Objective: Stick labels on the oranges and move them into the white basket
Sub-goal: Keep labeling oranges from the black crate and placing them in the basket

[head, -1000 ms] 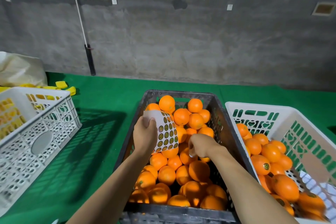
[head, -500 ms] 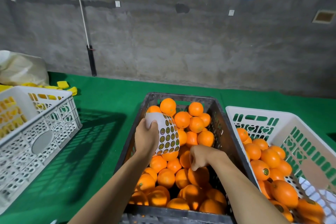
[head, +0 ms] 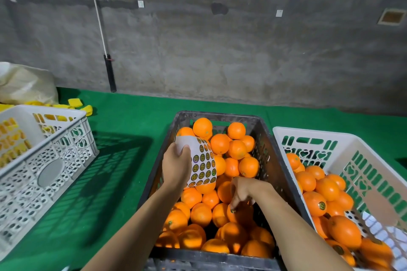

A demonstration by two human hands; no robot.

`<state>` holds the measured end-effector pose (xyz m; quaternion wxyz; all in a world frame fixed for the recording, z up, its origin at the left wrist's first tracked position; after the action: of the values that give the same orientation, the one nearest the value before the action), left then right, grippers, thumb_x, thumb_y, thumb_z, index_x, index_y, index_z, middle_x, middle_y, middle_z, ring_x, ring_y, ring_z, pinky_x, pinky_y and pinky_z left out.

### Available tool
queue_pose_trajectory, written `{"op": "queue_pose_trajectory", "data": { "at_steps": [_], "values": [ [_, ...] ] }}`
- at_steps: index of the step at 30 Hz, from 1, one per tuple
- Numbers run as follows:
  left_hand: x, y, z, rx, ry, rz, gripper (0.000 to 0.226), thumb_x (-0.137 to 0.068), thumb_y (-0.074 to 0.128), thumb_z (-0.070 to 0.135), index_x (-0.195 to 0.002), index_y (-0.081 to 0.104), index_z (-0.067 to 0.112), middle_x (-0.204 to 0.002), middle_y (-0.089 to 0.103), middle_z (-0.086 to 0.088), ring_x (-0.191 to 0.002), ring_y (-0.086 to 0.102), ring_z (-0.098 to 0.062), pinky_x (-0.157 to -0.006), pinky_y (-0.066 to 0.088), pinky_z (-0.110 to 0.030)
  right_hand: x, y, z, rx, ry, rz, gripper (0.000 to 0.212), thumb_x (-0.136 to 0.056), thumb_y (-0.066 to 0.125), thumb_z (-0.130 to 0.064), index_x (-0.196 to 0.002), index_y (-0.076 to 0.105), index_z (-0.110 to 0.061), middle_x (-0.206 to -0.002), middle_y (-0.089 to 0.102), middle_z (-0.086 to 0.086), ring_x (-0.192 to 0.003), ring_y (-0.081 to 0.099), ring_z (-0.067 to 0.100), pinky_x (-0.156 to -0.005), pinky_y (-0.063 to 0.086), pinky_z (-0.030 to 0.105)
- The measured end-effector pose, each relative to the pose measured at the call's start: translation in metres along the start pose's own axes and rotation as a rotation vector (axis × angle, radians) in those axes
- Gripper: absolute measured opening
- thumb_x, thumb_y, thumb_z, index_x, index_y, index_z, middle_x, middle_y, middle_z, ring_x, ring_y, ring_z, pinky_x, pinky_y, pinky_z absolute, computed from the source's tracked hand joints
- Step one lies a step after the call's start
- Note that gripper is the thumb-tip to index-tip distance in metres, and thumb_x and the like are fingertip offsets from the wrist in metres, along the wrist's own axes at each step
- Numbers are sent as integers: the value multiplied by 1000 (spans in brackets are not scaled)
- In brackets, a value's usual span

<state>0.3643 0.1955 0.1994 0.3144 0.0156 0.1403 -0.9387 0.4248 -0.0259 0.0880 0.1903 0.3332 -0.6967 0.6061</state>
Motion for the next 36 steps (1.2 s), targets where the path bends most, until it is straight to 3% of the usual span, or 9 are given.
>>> {"op": "queue_pose_trajectory", "data": {
  "at_steps": [4,10,16,21,26,29,32,34,36],
  "values": [
    [-1,2,-1,21,-6,-17,33,-97,50,28,-91,49,-4,-77,51,-22,-67,45,-23,-62,38,-38,-1,6,12,-26,71,-56,82,-78,83,-42,-145,47,-10,-149,48,14,-131,51,39,-101,50,53],
    [-2,4,-3,16,1,-23,33,-98,50,28,-93,51,-5,-80,53,-28,-68,46,-24,-62,38,-39,2,33,26,70,182,-219,94,-82,57,-74,-156,27,-27,-155,40,12,-133,48,37,-109,42,53],
    [-2,3,-1,-2,19,-23,28,-97,51,27,-78,42,9,-72,45,-16,-66,43,-22,-61,36,-38,6,38,26,128,183,-244,100,-80,59,-76,-158,13,-34,-166,15,4,-148,26,34,-115,31,51],
    [-2,0,0,-6,36,24,32,-97,52,26,-73,35,15,-67,37,-6,-63,35,-18,-60,31,-35,6,23,20,73,180,-141,106,-75,68,-74,-157,22,-25,-162,28,11,-140,39,38,-108,40,51],
    [-4,-2,1,15,47,65,37,-97,53,26,-68,31,20,-62,32,1,-58,29,-15,-56,26,-30,12,-41,0,-541,-84,375,94,-75,75,-63,-150,37,-21,-150,47,4,-133,47,27,-102,42,36],
    [-4,-4,0,7,56,73,38,-97,54,27,-68,31,20,-61,31,3,-55,29,-12,-54,24,-29,28,-71,12,-997,-110,684,94,-68,76,-70,-143,46,-22,-140,55,4,-123,55,28,-98,48,42],
    [-4,-3,-2,14,48,71,35,-98,54,28,-71,37,14,-62,37,-1,-55,34,-10,-54,28,-28,40,-82,26,-1447,-119,805,101,-65,69,-77,-146,40,-24,-128,60,10,-97,62,28,-81,53,41],
    [-4,-1,-3,22,46,56,34,-98,54,29,-73,39,11,-65,39,-5,-59,35,-15,-57,30,-32,48,-85,41,-1732,-128,880,75,-77,65,-73,-132,47,-26,-104,64,9,-71,60,22,-58,50,31],
    [-3,0,-2,27,54,43,34,-99,54,28,-74,40,10,-66,39,-8,-61,35,-17,-58,30,-33,48,-83,46,-2079,-216,819,55,-86,64,-64,-125,48,-29,-95,60,6,-63,53,17,-49,46,26]
  ]
}}
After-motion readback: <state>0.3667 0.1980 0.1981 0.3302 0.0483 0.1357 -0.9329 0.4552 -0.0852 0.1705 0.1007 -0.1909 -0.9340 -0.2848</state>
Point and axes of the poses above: each hand's wrist, its own x-axis away from the middle knuckle, its own y-axis out of the palm, z = x × y, the point moved 10 cm from there along -x, towards the middle knuckle
